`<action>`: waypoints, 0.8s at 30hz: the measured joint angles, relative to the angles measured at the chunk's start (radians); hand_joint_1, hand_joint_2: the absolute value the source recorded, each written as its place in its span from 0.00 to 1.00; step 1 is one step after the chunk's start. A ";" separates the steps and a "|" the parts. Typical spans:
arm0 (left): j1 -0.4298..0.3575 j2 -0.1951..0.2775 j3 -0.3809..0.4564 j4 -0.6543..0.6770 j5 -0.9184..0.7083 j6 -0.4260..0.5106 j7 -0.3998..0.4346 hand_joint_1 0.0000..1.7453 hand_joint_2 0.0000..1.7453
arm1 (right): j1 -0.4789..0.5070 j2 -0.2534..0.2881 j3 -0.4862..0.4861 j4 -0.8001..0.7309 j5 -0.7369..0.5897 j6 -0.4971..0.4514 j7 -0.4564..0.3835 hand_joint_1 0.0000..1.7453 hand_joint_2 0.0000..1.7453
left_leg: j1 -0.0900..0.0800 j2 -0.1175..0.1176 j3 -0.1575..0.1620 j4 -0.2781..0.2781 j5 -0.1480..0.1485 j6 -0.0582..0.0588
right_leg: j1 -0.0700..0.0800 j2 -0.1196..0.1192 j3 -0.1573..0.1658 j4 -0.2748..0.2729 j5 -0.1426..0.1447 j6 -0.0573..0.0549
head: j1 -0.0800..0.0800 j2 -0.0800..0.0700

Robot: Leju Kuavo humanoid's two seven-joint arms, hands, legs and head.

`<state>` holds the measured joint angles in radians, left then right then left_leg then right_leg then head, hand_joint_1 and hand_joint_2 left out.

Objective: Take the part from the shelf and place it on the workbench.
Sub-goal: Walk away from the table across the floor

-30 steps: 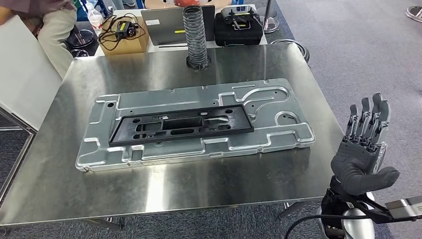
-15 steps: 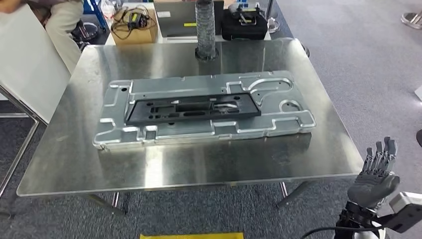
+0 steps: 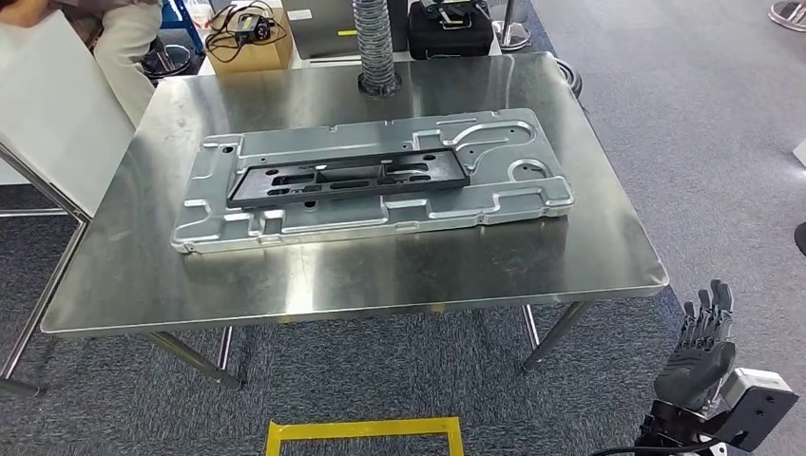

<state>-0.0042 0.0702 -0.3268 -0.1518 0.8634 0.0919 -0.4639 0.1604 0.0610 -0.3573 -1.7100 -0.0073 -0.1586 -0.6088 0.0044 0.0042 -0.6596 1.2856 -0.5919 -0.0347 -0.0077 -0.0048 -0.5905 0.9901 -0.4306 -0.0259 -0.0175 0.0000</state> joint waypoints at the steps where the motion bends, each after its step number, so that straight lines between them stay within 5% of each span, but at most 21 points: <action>1: 0.000 -0.001 -0.001 0.000 0.001 -0.003 -0.002 0.00 0.00 | 0.007 0.002 0.000 -0.005 0.012 0.000 -0.005 0.00 0.00 | 0.000 0.000 0.036 -0.028 0.026 0.004 | 0.002 0.000 -0.014 0.002 0.010 0.001 | 0.000 0.000; 4: -0.002 -0.001 -0.002 0.000 0.005 -0.009 -0.011 0.00 0.00 | 0.035 0.008 0.006 -0.046 0.093 -0.019 -0.013 0.00 0.00 | -0.008 0.000 0.202 -0.243 0.057 0.026 | 0.008 -0.001 -0.040 0.008 0.036 0.008 | 0.001 0.000; 6: -0.003 -0.002 -0.003 0.000 0.008 -0.011 -0.016 0.00 0.00 | 0.056 0.011 0.019 -0.081 0.169 -0.037 -0.003 0.00 0.00 | -0.014 0.001 0.254 -0.329 0.042 0.037 | 0.008 -0.003 -0.043 0.005 0.054 0.018 | 0.000 0.000; 8: -0.003 -0.005 -0.005 0.000 0.011 -0.012 -0.017 0.00 0.00 | 0.075 0.013 0.036 -0.104 0.228 -0.047 0.020 0.00 0.00 | -0.014 0.003 0.246 -0.342 0.057 0.047 | 0.005 -0.004 -0.044 0.002 0.066 0.029 | -0.002 0.000; 9: -0.003 -0.008 -0.007 0.000 0.013 -0.012 -0.017 0.00 0.00 | 0.083 0.014 0.043 -0.109 0.245 -0.048 0.035 0.00 0.00 | -0.012 0.005 0.238 -0.345 0.069 0.055 | 0.004 -0.002 -0.049 0.011 0.050 0.034 | -0.002 0.000; 11: -0.003 -0.013 -0.012 0.000 0.014 -0.013 -0.016 0.00 0.00 | 0.093 0.016 0.051 -0.103 0.266 -0.045 0.066 0.00 0.00 | -0.008 0.009 0.213 -0.351 0.096 0.066 | 0.001 0.001 -0.073 0.086 -0.040 0.044 | 0.003 0.000; 13: -0.003 -0.016 -0.018 0.000 0.015 -0.013 -0.015 0.00 0.00 | 0.094 0.019 0.052 -0.077 0.287 -0.035 0.092 0.00 0.00 | -0.008 0.010 0.180 -0.347 0.121 0.069 | -0.003 0.002 -0.100 0.218 -0.136 0.053 | 0.008 0.000; 15: -0.004 -0.019 -0.023 0.000 0.016 -0.013 -0.015 0.00 0.00 | 0.094 0.025 0.052 -0.034 0.321 -0.022 0.117 0.00 0.00 | -0.008 0.010 0.143 -0.337 0.143 0.066 | -0.006 0.002 -0.094 0.296 -0.136 0.059 | 0.008 0.000; 16: -0.004 -0.020 -0.025 0.000 0.018 -0.013 -0.015 0.00 0.00 | 0.093 0.030 0.051 -0.008 0.341 -0.015 0.127 0.00 0.00 | -0.008 0.010 0.124 -0.329 0.151 0.063 | -0.008 0.002 -0.068 0.285 -0.108 0.059 | 0.008 0.000; 18: -0.004 -0.024 -0.028 0.000 0.022 -0.013 -0.012 0.00 0.00 | 0.089 0.041 0.045 0.053 0.382 -0.008 0.139 0.00 0.00 | -0.008 0.010 0.089 -0.308 0.164 0.056 | -0.008 0.001 0.032 0.165 -0.071 0.057 | 0.008 0.000; 20: -0.006 -0.027 -0.031 0.000 0.027 -0.012 -0.008 0.00 0.00 | 0.077 0.052 0.032 0.122 0.422 -0.006 0.143 0.00 0.00 | -0.010 0.009 0.067 -0.290 0.175 0.046 | -0.004 0.002 0.121 0.029 -0.094 0.046 | 0.007 0.000; 22: -0.007 -0.029 -0.036 0.000 0.029 -0.011 -0.002 0.00 0.00 | 0.062 0.061 0.007 0.208 0.460 -0.008 0.142 0.00 0.00 | -0.009 0.009 0.059 -0.284 0.188 0.034 | 0.001 0.002 0.141 -0.017 -0.110 0.031 | 0.006 0.000; 24: -0.006 -0.029 -0.042 0.000 0.033 -0.010 0.002 0.00 0.00 | 0.045 0.071 -0.026 0.309 0.504 -0.014 0.140 0.00 0.00 | -0.005 0.007 0.049 -0.275 0.181 0.021 | 0.000 -0.001 0.126 -0.019 -0.093 0.016 | 0.008 0.000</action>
<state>-0.0103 0.0407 -0.3687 -0.1514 0.8960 0.0819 -0.4614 0.2051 0.1320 -0.3831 -1.4013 0.4970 -0.1730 -0.4692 -0.0004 0.0115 -0.6107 1.0111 -0.4105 -0.0136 -0.0078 -0.0062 -0.4646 0.9712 -0.5232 -0.0101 -0.0091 0.0001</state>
